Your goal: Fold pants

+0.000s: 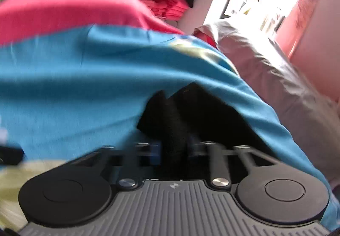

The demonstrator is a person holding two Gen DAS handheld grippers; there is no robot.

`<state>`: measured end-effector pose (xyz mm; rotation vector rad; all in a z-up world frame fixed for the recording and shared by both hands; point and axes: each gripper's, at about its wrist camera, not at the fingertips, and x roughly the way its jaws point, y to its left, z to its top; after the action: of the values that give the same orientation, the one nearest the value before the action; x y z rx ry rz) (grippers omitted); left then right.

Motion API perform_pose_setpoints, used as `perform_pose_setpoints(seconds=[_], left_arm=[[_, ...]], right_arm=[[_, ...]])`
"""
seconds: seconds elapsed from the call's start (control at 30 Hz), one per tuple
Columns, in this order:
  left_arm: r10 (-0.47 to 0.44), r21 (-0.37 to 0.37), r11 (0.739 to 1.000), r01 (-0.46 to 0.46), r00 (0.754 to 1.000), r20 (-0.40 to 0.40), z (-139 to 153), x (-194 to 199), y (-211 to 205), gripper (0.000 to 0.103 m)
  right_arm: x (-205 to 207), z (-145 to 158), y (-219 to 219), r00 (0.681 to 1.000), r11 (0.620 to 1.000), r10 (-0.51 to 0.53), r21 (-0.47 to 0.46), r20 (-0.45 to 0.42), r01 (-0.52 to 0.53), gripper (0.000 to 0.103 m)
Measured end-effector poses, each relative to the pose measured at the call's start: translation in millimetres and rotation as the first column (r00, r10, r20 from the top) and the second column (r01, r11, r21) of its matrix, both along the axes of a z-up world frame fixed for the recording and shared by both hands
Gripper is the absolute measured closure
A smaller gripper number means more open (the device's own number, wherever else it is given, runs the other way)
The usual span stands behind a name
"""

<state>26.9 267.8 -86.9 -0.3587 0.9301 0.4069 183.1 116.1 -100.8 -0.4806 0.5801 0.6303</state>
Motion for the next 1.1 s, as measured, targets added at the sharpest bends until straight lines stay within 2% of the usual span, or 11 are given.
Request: perform_pose_setpoints(seconds=[0.13,0.3,0.5,0.67,0.77,0.83,0.9,0.97,1.0,1.07,1.1], left_arm=[[-0.072,-0.028,0.997,0.072,0.997,0.021,-3,19,-26,0.0],[-0.221,-0.092,0.97,0.224,0.974,0.048,-7,64,-90,0.0],[-0.391,-0.065,0.916,0.396,0.917,0.071,-12,111,-178,0.0],[-0.461,-0.066,0.884,0.464,0.886,0.054,-10,120,-206,0.0],[-0.549,-0.076,0.829,0.554,0.832,0.086,-2,105,-214,0.0],[-0.584,-0.061,0.806,0.589,0.808,0.081,-1,94,-216,0.0],[-0.592,-0.071,0.8,0.595,0.803,0.068,0,91,-215,0.0],[-0.588,-0.085,0.802,0.591,0.806,0.066,3,90,-210,0.0],[-0.586,-0.081,0.804,0.589,0.808,0.063,6,92,-208,0.0],[-0.58,-0.056,0.81,0.584,0.811,0.074,15,95,-208,0.0],[-0.579,-0.042,0.812,0.583,0.812,0.081,20,98,-209,0.0]], right_arm=[[11,50,-50,0.99,0.97,-0.039,0.232,-0.135,0.069,0.082],[7,98,-114,0.984,0.912,-0.056,0.393,-0.17,0.12,0.082],[1,121,-202,0.969,0.842,-0.15,0.487,-0.198,0.23,0.083],[-9,116,-284,0.933,0.78,-0.295,0.512,-0.205,0.359,0.085],[-24,108,-344,0.888,0.703,-0.39,0.545,-0.243,0.458,0.085],[-37,88,-381,0.837,0.638,-0.469,0.547,-0.283,0.543,0.085],[-43,56,-407,0.78,0.614,-0.536,0.485,-0.324,0.623,0.08],[-39,19,-425,0.664,0.583,-0.637,0.319,-0.391,0.747,0.078],[-43,11,-434,0.653,0.556,-0.63,0.343,-0.42,0.757,0.077],[-49,17,-440,0.653,0.513,-0.634,0.408,-0.413,0.756,0.059],[-50,23,-437,0.648,0.506,-0.667,0.414,-0.368,0.757,0.044]])
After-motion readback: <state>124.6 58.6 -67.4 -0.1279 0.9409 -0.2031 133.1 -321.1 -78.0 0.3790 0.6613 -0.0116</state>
